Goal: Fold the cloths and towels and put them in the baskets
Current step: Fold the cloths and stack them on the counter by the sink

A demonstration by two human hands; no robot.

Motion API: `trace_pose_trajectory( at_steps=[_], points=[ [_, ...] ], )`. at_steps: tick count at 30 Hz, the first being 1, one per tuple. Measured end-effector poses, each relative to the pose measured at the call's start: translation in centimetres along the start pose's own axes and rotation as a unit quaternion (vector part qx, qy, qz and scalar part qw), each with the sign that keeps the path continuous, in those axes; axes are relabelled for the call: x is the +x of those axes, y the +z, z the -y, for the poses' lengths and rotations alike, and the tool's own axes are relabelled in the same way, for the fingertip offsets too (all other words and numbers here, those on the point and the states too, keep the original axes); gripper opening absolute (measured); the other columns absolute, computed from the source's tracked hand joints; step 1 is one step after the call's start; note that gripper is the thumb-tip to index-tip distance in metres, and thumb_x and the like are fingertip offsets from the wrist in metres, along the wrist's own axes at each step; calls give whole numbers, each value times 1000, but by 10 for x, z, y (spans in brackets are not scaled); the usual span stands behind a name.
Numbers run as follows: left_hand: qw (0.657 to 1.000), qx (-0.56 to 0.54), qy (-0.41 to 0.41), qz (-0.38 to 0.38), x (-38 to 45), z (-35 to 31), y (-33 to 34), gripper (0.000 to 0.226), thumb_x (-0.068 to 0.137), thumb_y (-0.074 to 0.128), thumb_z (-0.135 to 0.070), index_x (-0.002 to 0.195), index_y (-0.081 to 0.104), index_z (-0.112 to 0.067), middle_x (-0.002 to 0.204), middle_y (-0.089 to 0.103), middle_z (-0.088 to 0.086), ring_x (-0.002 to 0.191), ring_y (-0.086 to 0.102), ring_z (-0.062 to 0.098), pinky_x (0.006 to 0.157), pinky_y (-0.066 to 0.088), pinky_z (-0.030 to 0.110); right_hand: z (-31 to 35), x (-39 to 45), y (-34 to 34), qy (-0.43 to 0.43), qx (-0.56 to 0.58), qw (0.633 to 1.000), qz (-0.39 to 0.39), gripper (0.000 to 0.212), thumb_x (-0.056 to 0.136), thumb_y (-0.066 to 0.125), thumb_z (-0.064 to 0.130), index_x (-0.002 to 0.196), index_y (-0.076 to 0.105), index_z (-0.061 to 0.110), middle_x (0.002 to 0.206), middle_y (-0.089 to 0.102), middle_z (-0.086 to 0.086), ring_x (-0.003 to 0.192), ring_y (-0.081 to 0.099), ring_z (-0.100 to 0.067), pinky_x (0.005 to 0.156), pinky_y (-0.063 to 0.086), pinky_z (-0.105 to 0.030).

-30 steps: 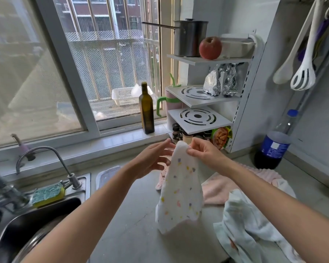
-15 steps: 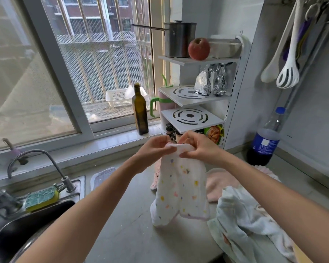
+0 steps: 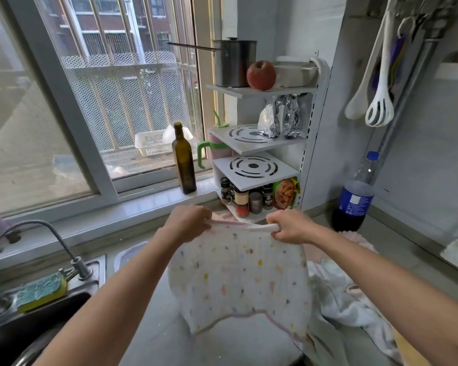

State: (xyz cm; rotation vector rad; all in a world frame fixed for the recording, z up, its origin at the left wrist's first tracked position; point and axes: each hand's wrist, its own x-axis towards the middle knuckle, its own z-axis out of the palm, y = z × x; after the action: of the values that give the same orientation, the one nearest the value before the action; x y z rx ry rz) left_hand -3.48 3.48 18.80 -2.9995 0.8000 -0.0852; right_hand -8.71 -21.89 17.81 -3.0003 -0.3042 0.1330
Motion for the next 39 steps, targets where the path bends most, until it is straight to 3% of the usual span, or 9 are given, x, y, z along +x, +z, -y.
trace_pose_trajectory(
  at_steps=[3,6,11,15,19,24,30,34,39],
  points=[
    [993,37,-44,-107,1,19,-12,23,98,47,-38,101,64,-24,95,69,4,79,63,24,61,37,27,-13,0,-17,16,-123,984,-127,8,84,58,22,78,53,24,76,63,1,74,59,-20,76,37,-28],
    [971,45,-26,-235,-2,43,-15,17,94,55,-32,92,67,-21,78,70,6,68,68,30,55,48,31,-19,-2,-23,-3,-233,926,-296,21,62,80,18,67,60,16,53,59,-4,48,55,-22,60,41,-26],
    [957,26,118,-265,-27,41,3,17,87,67,-25,71,64,-20,63,65,-5,44,55,16,43,39,22,-27,-20,3,-52,-274,915,-293,21,63,78,14,65,58,12,54,59,-9,52,52,-25,62,43,-30],
    [997,29,66,-17,-61,7,70,24,95,47,-33,86,65,-20,88,69,-1,78,66,23,59,38,27,-38,-48,78,-159,-279,939,-125,29,51,77,6,63,53,19,52,57,1,53,52,-20,64,48,-25],
    [968,-2,30,248,-90,-20,143,21,90,53,-28,105,68,-25,110,67,4,101,63,27,77,44,28,-40,-81,141,-165,-206,962,68,27,56,69,7,68,49,21,66,60,1,60,50,-20,69,46,-24],
    [878,-154,-27,452,-100,-38,181,31,88,65,-31,115,64,-15,89,66,2,62,60,12,67,50,23,-48,-99,172,-74,-117,960,243,27,92,49,46,85,49,19,95,57,-2,86,55,-23,71,40,-34],
    [939,-192,24,285,-41,-71,148,20,93,57,-27,107,68,-18,106,67,1,94,63,20,84,51,31,-66,-94,165,193,51,979,-32,26,97,41,37,82,46,16,84,56,-2,78,56,-25,64,41,-36],
    [958,-225,73,163,15,-118,147,21,92,53,-20,106,69,-17,106,69,2,94,63,22,84,50,34,-85,-90,171,381,180,905,-64,31,93,53,38,105,49,9,99,52,-7,93,56,-29,68,42,-33],
    [949,-241,153,136,65,-187,154,34,94,53,-19,127,59,-16,127,61,2,114,56,24,95,43,32,-100,-88,174,439,449,778,-24,7,87,63,13,80,62,11,80,60,-5,76,57,-22,61,43,-25]
  ],
)
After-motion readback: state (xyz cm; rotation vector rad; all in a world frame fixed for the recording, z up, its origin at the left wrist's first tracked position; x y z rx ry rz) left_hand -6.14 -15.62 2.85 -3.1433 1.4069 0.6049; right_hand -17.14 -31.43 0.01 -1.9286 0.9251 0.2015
